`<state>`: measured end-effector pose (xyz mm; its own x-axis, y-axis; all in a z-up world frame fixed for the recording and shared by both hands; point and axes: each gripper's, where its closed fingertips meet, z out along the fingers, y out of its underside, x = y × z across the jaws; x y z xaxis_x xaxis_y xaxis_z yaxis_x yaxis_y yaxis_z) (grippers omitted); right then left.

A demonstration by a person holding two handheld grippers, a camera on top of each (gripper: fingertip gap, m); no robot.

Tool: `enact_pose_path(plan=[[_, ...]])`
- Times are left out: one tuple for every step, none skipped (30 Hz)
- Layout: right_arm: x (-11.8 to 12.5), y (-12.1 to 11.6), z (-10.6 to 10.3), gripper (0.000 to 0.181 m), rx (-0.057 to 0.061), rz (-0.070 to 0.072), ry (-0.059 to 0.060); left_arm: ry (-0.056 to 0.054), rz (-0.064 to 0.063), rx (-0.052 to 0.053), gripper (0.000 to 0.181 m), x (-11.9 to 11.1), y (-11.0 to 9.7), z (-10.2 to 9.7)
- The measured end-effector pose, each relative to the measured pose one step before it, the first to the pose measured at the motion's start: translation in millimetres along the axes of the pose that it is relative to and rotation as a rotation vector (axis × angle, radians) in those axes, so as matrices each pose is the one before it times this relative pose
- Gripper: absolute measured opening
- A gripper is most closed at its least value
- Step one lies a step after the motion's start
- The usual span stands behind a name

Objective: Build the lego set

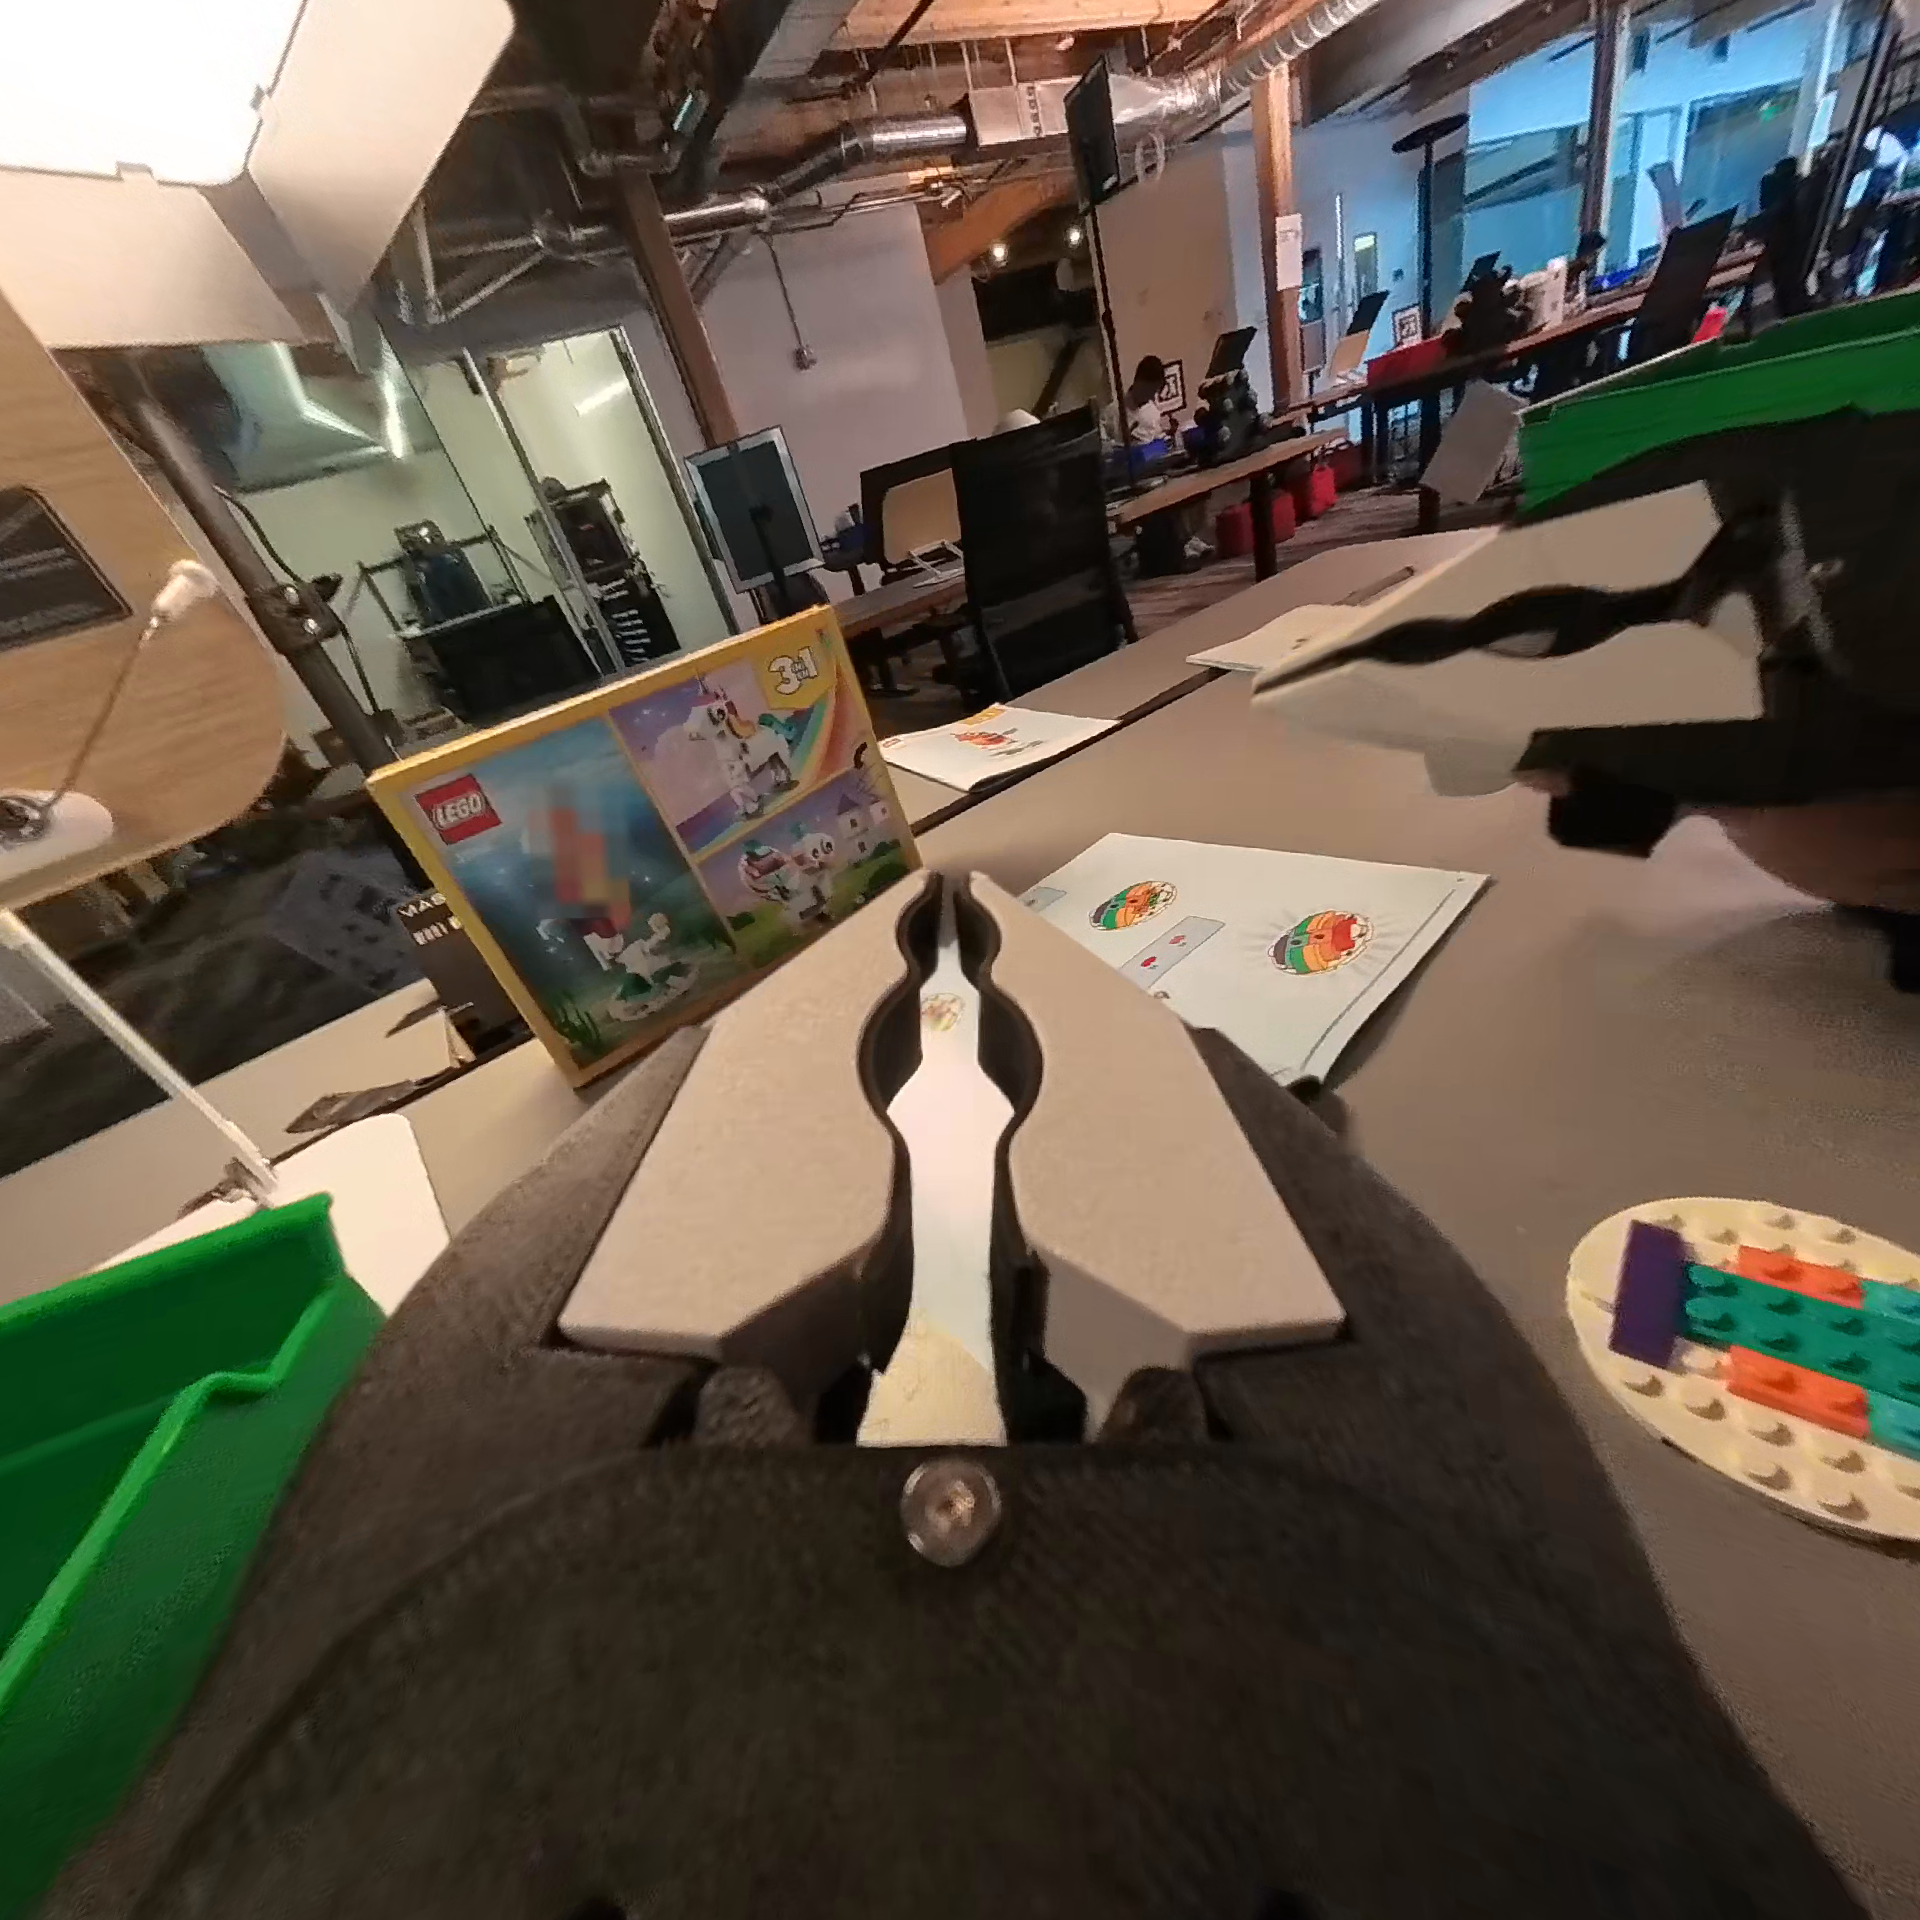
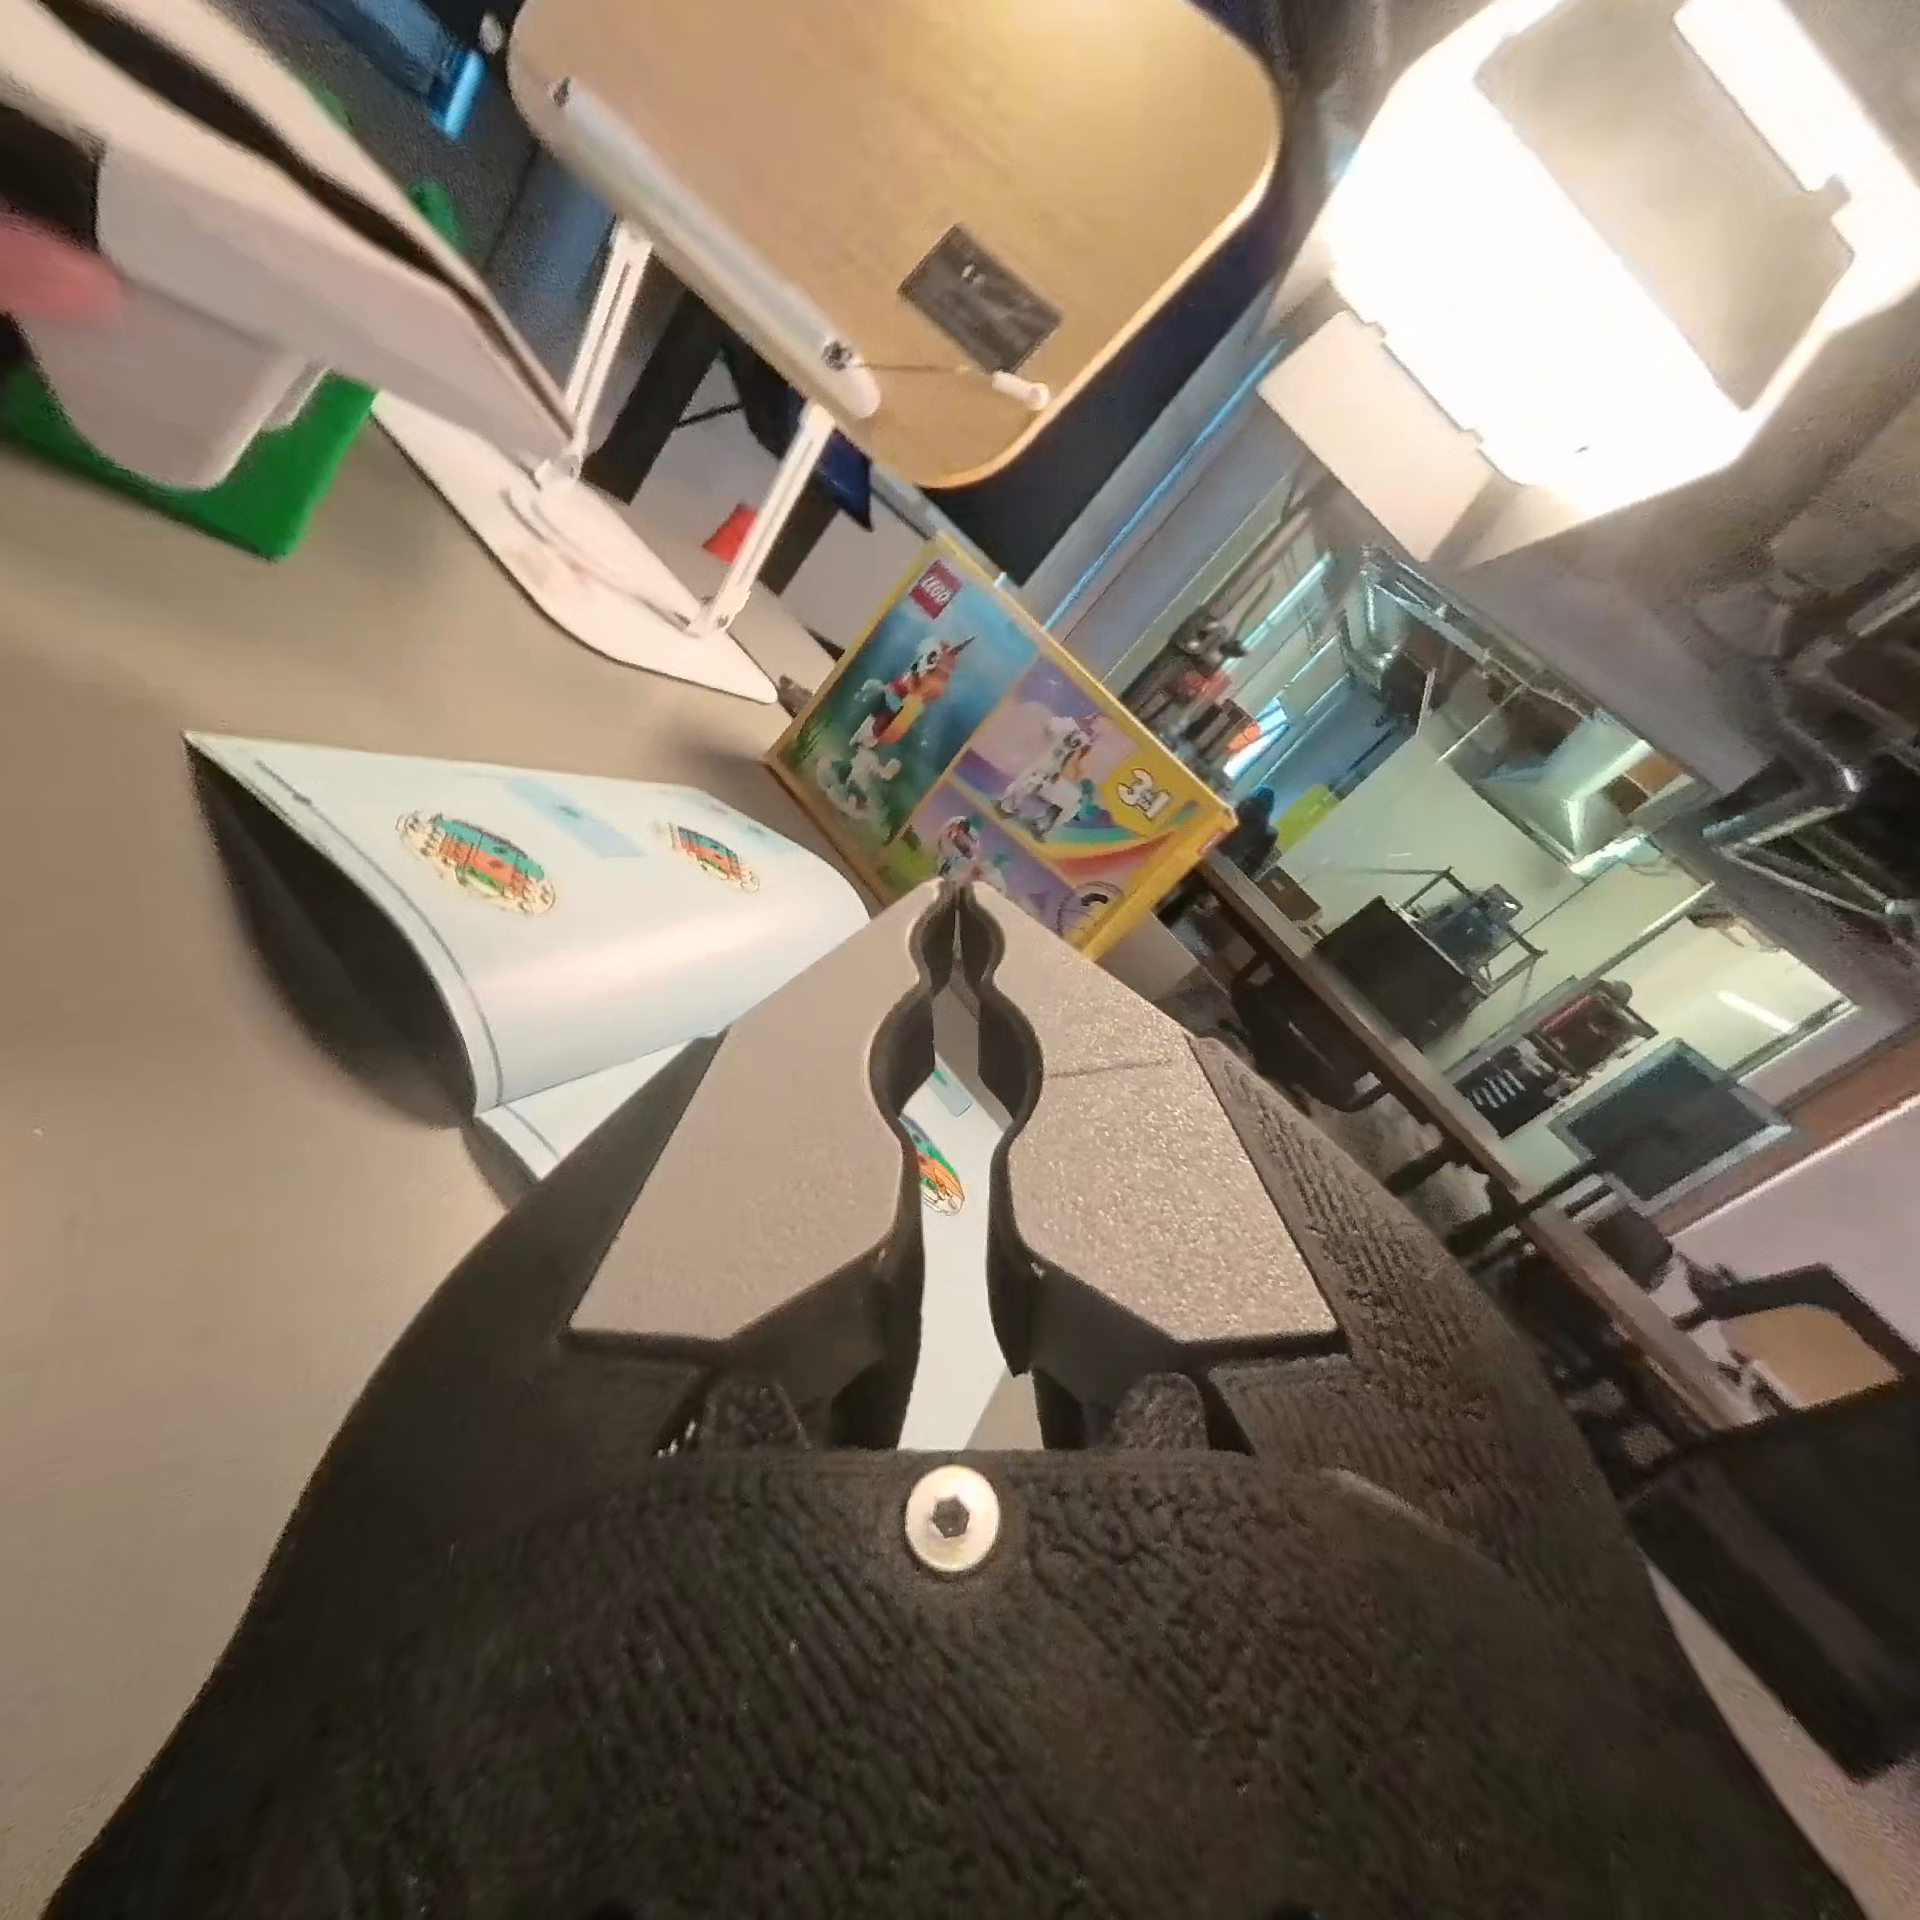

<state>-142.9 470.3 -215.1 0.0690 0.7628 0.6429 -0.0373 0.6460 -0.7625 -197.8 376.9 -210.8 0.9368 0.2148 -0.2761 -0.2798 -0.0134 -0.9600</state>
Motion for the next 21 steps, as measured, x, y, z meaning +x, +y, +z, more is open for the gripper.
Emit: enact_pose_path(plan=[[3.14, -0.35, -2.83, 0.000, 0.0070, 0.0246, 0.0123, -0.0049, 0.0174, 0.0030, 0.001, -0.14, -0.96, -0.29], [2.32, 0.60, -2.13, 0.000, 0.0006, 0.0172, 0.0101, -0.0061, 0.0156, 0.0057, 0.001, -0.13, -1.30, -0.43], [1.59, 1.00, -1.29, 0.000, -0.0028, 0.0117, 0.0057, -0.0024, 0.0131, 0.0064, 0.001, 0.39, -1.49, -0.46], [1.62, 0.79, -0.43, 0.000, -0.0020, 0.0087, 0.0060, 0.0016, 0.0123, 0.0070, 0.001, 1.13, -1.76, -0.54], [1.40, 0.33, 0.10, 0.000, 0.0016, 0.0056, 0.0050, 0.0040, 0.0141, 0.0073, 0.001, 1.70, -1.74, -0.50], [0.71, 0.69, 0.79, 0.000, 0.0004, 0.0041, 0.0008, 0.0067, 0.0179, 0.0062, 0.001, 2.38, -1.71, -0.28], [-0.02, 1.23, 1.16, 0.000, -0.0027, 0.0029, -0.0042, 0.0074, 0.0234, 0.0064, 0.001, 2.92, -1.68, -0.22], [-0.02, 0.44, 0.87, 0.000, 0.0005, 0.0004, -0.0039, 0.0050, 0.0262, 0.0067, 0.001, 2.90, -1.61, -0.18], [-0.44, -0.40, 0.54, 0.000, 0.0060, 0.0004, -0.0059, 0.0050, 0.0211, 0.0096, 0.001, 3.19, -2.12, -0.25], [-0.88, -0.90, 0.31, 0.000, 0.0081, 0.0024, -0.0102, 0.0148, 0.0136, 0.0133, 0.003, 4.30, -2.94, -0.43], [-0.53, -1.00, 0.35, 0.000, 0.0086, 0.0028, -0.0084, 0.0193, 0.0049, 0.0177, 0.005, 4.37, -3.83, -0.98], [-0.18, -0.90, 0.14, 0.000, 0.0087, 0.0022, -0.0065, 0.0127, 0.0002, 0.0207, 0.006, 2.89, -4.58, -1.25], [-0.57, -0.48, 0.32, 0.000, 0.0071, 0.0048, -0.0096, 0.0067, 0.0038, 0.0184, 0.006, 1.69, -4.73, -1.61], [-1.03, -0.09, 0.26, 0.000, 0.0050, 0.0096, -0.0126, 0.0021, 0.0103, 0.0127, 0.007, 0.95, -4.54, -1.44], [-1.08, -0.25, -0.01, 0.000, 0.0056, 0.0131, -0.0123, -0.0014, 0.0141, 0.0083, 0.008, 0.89, -4.54, -1.47], [-0.90, -0.64, -0.40, 0.000, 0.0075, 0.0121, -0.0110, -0.0033, 0.0096, 0.0089, 0.009, 1.15, -4.97, -1.62], [-0.32, -0.60, -0.59, 0.000, 0.0062, 0.0106, -0.0064, 0.0003, -0.0027, 0.0149, 0.009, 1.72, -6.35, -2.33], [-0.11, -0.38, -0.52, 0.000, 0.0043, 0.0062, -0.0039, 0.0085, -0.0153, 0.0248, 0.009, 2.51, -9.10, -3.41], [0.19, 0.03, -0.40, 0.000, 0.0002, 0.0007, 0.0005, 0.0205, -0.0076, 0.0370, 0.009, 3.01, -15.20, -6.36], [-0.26, 0.05, -0.39, 0.000, -0.0032, -0.0091, 0.0004, -0.0110, -0.0061, 0.0580, 0.008, -2.71, -23.52, -11.02], [-1.63, 0.10, -0.49, 0.000, -0.0030, -0.0209, -0.0047, -0.0312, -0.0106, 0.0696, 0.007, -6.62, -27.27, -14.46]])
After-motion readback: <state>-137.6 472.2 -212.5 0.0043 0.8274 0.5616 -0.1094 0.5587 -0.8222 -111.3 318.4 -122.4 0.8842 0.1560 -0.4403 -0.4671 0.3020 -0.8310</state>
